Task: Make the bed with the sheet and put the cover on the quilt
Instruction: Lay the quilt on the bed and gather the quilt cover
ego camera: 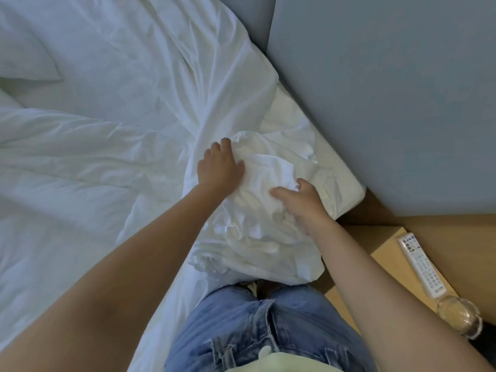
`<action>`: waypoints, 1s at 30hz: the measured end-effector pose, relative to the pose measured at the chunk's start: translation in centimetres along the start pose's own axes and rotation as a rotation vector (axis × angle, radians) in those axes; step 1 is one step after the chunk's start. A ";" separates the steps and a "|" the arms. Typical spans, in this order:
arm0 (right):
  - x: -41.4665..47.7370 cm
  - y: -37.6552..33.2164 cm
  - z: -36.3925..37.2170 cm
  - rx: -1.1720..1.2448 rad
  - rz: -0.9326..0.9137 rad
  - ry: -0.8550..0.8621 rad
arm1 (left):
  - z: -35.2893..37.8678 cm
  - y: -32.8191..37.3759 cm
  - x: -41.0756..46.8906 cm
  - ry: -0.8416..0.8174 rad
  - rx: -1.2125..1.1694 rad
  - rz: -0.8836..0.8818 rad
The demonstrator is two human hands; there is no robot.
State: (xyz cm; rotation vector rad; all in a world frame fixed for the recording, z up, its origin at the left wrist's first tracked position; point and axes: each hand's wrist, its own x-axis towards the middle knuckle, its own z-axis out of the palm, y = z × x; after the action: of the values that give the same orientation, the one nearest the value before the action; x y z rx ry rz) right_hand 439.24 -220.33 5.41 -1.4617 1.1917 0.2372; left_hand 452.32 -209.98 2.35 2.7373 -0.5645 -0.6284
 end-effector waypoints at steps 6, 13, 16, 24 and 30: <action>2.0 -3.1 -0.3 -0.256 -0.053 -0.056 | 0.9 -0.1 -0.3 -0.089 -0.112 -0.117; 1.8 -1.4 2.0 -0.271 -0.006 -0.132 | -0.6 -2.8 1.7 0.069 0.109 -0.064; 1.9 -1.5 1.9 -0.288 -0.005 -0.103 | 0.7 -1.0 -2.5 0.224 -0.025 -0.021; 2.4 -3.2 1.6 -0.661 -0.234 0.062 | 3.7 -1.0 -6.9 0.031 -0.942 -0.657; 2.6 -2.0 3.4 -0.724 -0.079 -0.228 | 3.6 -1.9 -7.6 0.180 -1.083 -0.725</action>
State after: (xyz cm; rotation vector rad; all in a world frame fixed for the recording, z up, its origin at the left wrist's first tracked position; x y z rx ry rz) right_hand 443.52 -219.30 3.72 -2.0299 0.8903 0.8218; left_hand 444.87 -205.68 1.27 1.8238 0.6818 -0.5676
